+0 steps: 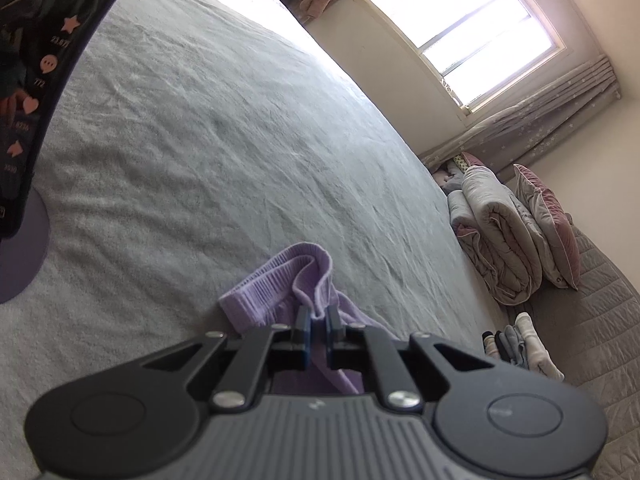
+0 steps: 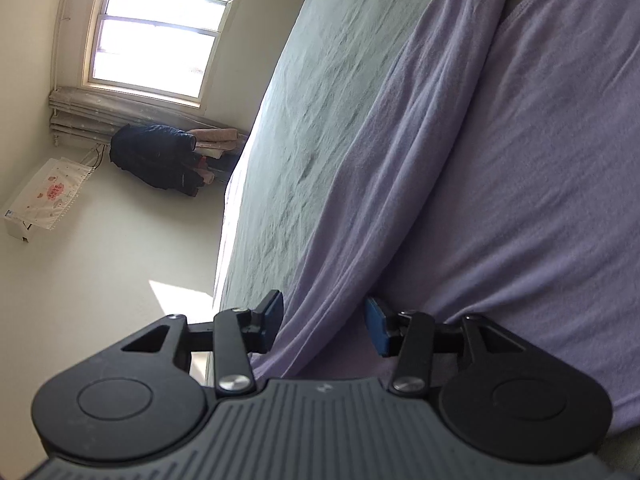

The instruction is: Fold clothes

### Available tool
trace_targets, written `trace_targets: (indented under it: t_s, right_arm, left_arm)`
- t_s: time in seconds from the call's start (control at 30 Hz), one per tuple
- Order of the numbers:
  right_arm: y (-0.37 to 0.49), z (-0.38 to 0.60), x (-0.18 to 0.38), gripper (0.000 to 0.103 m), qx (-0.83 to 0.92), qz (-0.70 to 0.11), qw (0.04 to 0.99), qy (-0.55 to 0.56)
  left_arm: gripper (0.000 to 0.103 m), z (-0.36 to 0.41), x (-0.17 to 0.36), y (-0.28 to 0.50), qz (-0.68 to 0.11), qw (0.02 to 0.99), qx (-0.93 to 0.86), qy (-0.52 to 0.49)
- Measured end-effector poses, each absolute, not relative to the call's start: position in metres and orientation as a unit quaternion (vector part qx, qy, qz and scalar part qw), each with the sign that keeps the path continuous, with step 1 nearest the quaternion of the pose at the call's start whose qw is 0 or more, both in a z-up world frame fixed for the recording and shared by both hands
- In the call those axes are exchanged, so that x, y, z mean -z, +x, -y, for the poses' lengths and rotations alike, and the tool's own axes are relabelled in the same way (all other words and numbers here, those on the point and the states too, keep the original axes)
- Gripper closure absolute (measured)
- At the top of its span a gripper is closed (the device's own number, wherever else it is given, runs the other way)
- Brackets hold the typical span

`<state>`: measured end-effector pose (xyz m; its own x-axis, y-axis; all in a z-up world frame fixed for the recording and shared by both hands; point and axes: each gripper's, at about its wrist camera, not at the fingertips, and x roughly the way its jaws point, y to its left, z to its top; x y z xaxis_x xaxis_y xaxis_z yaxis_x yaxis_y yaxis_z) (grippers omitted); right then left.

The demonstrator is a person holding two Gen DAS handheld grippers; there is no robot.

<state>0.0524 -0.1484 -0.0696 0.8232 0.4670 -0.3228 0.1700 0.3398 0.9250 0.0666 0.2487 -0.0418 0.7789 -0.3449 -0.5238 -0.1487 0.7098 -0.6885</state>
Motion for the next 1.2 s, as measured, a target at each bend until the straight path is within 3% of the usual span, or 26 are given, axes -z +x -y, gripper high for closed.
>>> trace_targets:
  t_s: [0.27,0.33,0.57,0.77,0.93,0.97,1.0,1.03,1.07,1.2]
  right_arm:
    - [0.064,0.183,0.083,0.059,-0.088,-0.203,0.731,0.646]
    - [0.067,0.191,0.088,0.065,-0.089,-0.183,0.715,0.668]
    - [0.068,0.213,0.088,0.098,-0.084,-0.124,0.705,0.694]
    - [0.066,0.213,0.064,0.098,-0.115,-0.116,0.740,0.652]
    - [0.055,0.193,0.058,0.087,-0.156,-0.172,0.763,0.603]
    - [0.055,0.187,0.058,0.078,-0.162,-0.189,0.764,0.595]
    - [0.054,0.181,0.059,0.048,-0.169,-0.205,0.764,0.587]
    - [0.053,0.176,0.060,0.035,-0.176,-0.213,0.761,0.587]
    - [0.051,0.171,0.061,0.031,-0.183,-0.222,0.757,0.586]
    - [0.052,0.148,0.064,0.031,-0.203,-0.268,0.743,0.579]
  left_arm:
    - [0.097,-0.254,0.049,0.069,-0.339,0.859,0.048,-0.381]
    - [0.097,-0.253,0.050,0.071,-0.341,0.858,0.046,-0.381]
    - [0.097,-0.248,0.051,0.083,-0.340,0.862,0.051,-0.372]
    - [0.097,-0.252,0.051,0.082,-0.328,0.855,0.065,-0.396]
    - [0.097,-0.252,0.044,0.077,-0.306,0.858,0.084,-0.404]
    - [0.097,-0.252,0.043,0.076,-0.303,0.859,0.086,-0.404]
    - [0.097,-0.252,0.042,0.076,-0.300,0.859,0.088,-0.405]
    - [0.097,-0.252,0.042,0.075,-0.299,0.859,0.089,-0.406]
    - [0.097,-0.252,0.041,0.075,-0.297,0.859,0.089,-0.407]
    - [0.097,-0.253,0.040,0.073,-0.293,0.859,0.093,-0.409]
